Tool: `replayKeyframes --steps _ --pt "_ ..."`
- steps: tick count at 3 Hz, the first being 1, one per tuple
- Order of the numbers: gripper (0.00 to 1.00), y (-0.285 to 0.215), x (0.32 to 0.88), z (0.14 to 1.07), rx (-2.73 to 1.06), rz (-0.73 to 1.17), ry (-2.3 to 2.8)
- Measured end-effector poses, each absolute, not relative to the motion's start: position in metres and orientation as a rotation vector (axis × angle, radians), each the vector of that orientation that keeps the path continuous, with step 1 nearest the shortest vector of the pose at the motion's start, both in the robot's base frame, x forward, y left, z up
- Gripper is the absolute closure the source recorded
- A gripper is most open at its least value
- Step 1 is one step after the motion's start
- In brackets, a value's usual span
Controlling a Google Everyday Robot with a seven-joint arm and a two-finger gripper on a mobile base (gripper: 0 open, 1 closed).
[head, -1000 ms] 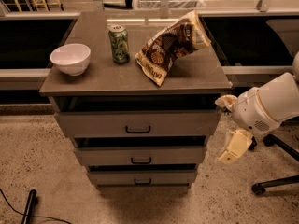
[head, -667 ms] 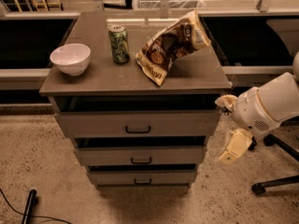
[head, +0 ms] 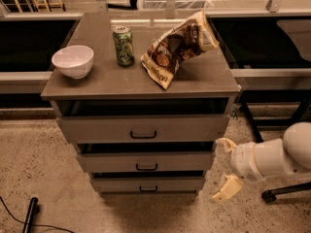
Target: Open bottom drawer
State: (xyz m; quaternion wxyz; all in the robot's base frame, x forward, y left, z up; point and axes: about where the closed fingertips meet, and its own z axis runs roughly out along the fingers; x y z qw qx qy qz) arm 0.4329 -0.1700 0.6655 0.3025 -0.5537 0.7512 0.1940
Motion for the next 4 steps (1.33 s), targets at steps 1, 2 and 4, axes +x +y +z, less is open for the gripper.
replayKeyframes --steps 1,2,4 --pt "0.0 -0.176 0.449 0.63 -1.448 0.444 1.886" --pt "0.0 -0.175 0.45 0.628 -1.459 0.439 1.876" --pt "0.0 -0.138 0.459 0.528 -1.506 0.546 1.818"
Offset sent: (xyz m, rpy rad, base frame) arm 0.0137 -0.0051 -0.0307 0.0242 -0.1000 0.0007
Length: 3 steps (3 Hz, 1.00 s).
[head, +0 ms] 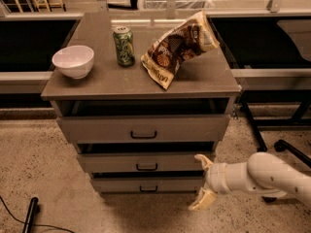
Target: Open bottom drawer
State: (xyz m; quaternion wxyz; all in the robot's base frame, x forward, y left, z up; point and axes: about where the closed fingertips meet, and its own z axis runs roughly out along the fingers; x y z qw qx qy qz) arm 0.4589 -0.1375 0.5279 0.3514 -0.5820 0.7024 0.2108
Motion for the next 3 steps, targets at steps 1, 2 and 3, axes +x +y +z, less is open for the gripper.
replayKeyframes --steps 1,2,3 --pt "0.0 -0.126 0.451 0.485 -1.489 0.603 1.806" --pt "0.0 -0.125 0.45 0.486 -1.486 0.61 1.81" --pt "0.0 -0.117 0.46 0.452 -1.487 0.625 1.771"
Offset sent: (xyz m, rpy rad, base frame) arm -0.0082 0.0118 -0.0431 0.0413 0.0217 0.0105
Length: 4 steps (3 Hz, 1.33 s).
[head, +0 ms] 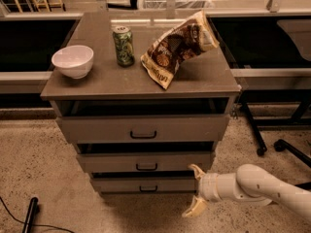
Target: Open bottom drawer
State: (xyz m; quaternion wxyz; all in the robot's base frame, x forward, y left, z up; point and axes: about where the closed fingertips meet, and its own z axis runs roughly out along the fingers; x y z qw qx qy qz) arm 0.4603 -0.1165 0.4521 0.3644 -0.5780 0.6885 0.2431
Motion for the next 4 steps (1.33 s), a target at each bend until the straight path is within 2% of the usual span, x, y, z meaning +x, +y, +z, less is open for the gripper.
replayKeyframes --steps 1,2,4 --pt "0.0 -0.102 0.478 0.307 -1.606 0.611 1.712" --pt "0.0 -0.1 0.476 0.309 -1.613 0.64 1.701" --pt "0.0 -0.098 0.514 0.217 -1.602 0.441 1.779"
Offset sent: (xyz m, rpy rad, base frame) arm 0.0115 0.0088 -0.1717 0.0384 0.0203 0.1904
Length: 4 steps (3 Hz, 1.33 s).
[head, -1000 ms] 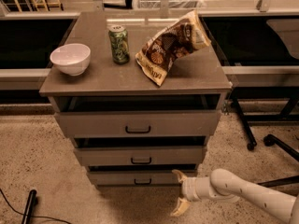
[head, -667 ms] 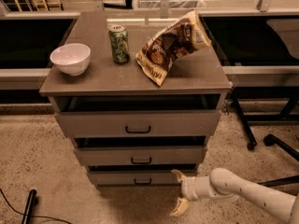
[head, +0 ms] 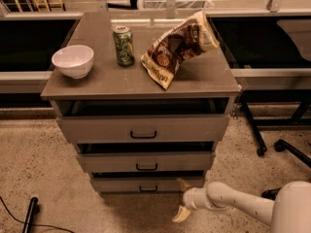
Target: Open bottom drawer
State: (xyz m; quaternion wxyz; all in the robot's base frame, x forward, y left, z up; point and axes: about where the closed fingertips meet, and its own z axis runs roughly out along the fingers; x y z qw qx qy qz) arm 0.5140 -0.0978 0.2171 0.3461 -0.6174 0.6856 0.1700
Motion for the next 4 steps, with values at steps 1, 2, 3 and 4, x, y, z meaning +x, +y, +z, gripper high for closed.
replayKeyframes --steps 1,2,3,4 --pt "0.0 -0.099 0.517 0.219 -1.624 0.433 1.768" --pt "0.0 -0.106 0.532 0.229 -1.743 0.386 1.702" --pt "0.0 -0.12 0.551 0.231 -1.82 0.385 1.681" --pt "0.0 -0.12 0.551 0.231 -1.82 0.384 1.681"
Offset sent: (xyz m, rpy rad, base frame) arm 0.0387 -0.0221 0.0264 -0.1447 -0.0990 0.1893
